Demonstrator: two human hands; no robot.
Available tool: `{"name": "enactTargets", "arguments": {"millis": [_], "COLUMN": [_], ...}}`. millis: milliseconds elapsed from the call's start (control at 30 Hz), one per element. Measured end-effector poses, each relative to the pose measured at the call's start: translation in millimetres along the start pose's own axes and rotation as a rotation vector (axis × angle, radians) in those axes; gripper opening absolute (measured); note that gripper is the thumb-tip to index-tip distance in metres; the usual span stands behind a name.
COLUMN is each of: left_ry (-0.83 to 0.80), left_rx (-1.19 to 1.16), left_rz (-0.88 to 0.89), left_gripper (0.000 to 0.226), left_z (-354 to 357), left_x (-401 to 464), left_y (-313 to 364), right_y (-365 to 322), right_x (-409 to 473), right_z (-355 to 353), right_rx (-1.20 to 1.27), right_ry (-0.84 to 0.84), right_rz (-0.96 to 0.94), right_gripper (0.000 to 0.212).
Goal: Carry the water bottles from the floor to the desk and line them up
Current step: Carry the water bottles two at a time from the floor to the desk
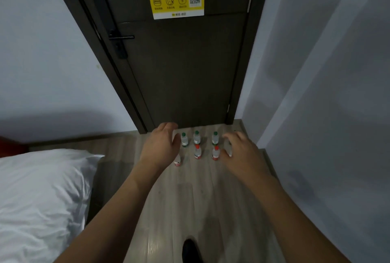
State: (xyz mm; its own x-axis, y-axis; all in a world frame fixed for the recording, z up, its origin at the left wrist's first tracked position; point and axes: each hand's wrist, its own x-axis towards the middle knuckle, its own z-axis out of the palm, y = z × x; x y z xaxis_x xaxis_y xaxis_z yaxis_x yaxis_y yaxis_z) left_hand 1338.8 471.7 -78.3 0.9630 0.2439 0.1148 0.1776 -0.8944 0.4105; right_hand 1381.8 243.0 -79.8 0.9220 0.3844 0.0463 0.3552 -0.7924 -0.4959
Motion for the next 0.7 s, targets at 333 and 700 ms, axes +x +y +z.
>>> {"name": "enactTargets", "arguments": {"millis": [333,700], "left_ry": [-0.087,-0.118], "left_rx": [-0.027,0.054], "left_rz": [-0.019,-0.072], "left_gripper": [0.036,0.034], "left_z": [31,58], "left_x": [128,271], "left_y": [-38,-85], "right_y": [7,23], "right_x": [127,294], "right_z": [30,79], "right_rx": [-0.012,-0.026], "right_ry": [-0.051,-0.17], "right_rz": [0.066,0.066], "right_gripper": [0.041,0.045]}}
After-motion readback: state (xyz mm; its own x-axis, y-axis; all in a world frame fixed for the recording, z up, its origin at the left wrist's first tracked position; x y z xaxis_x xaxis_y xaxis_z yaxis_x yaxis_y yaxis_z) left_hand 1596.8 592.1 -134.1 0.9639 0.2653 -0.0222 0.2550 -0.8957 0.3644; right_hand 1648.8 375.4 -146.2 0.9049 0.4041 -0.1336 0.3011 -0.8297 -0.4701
